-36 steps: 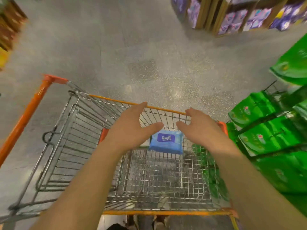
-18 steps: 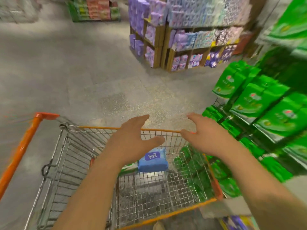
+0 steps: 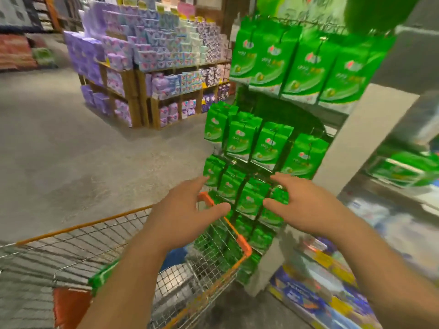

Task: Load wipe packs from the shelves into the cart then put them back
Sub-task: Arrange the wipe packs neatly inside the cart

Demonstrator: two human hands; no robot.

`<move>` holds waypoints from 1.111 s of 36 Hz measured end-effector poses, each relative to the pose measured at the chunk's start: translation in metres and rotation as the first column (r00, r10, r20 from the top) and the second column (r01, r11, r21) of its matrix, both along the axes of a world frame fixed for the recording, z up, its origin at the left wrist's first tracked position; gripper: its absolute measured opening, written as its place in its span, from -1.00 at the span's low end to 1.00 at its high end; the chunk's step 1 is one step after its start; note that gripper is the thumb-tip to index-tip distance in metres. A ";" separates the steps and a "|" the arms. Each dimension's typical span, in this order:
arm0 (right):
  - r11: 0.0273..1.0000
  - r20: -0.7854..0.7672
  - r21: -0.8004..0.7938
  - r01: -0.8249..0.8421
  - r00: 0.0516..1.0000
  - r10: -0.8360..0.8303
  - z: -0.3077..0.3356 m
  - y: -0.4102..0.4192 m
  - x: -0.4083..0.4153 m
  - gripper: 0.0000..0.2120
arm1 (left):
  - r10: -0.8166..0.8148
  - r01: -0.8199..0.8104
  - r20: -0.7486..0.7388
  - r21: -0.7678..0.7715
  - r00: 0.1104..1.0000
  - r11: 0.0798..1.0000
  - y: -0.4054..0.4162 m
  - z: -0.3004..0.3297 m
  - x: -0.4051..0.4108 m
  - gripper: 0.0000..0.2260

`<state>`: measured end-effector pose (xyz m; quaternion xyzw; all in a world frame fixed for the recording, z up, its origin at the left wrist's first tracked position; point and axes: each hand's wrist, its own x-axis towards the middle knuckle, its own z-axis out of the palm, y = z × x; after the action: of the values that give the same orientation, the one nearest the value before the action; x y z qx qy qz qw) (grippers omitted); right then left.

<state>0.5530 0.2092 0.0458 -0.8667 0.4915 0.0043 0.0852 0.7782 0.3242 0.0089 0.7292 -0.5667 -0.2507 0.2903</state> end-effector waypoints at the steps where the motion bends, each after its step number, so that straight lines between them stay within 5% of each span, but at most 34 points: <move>1: 1.000 0.002 -0.005 0.027 1.000 -0.027 0.004 0.002 -0.013 -0.27 | -0.022 0.022 0.004 -0.008 1.000 1.000 -0.004 0.002 -0.009 -0.21; 12: 0.968 0.087 -0.029 0.249 0.965 -0.246 0.019 0.014 -0.162 -0.32 | -0.212 0.220 0.158 -0.034 0.964 0.975 -0.049 0.023 -0.137 0.01; 17: 0.942 0.144 -0.013 0.335 0.933 -0.330 0.013 0.017 -0.242 -0.32 | -0.291 0.301 0.167 -0.039 0.942 0.953 -0.076 0.026 -0.214 -0.17; 26: 0.881 0.167 0.074 0.467 0.865 -0.473 -0.011 0.012 -0.371 -0.28 | -0.366 0.390 0.230 -0.066 0.902 0.919 -0.118 0.031 -0.323 -0.16; 40: 0.859 0.175 0.125 0.496 0.841 -0.511 -0.010 -0.022 -0.429 -0.35 | -0.399 0.427 0.223 -0.098 0.890 0.899 -0.166 0.039 -0.374 -0.19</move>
<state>0.1244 0.1873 0.0362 -0.6992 0.6901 -0.0877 0.1650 0.4043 0.1579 0.0474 0.5899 -0.7516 -0.1918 0.2244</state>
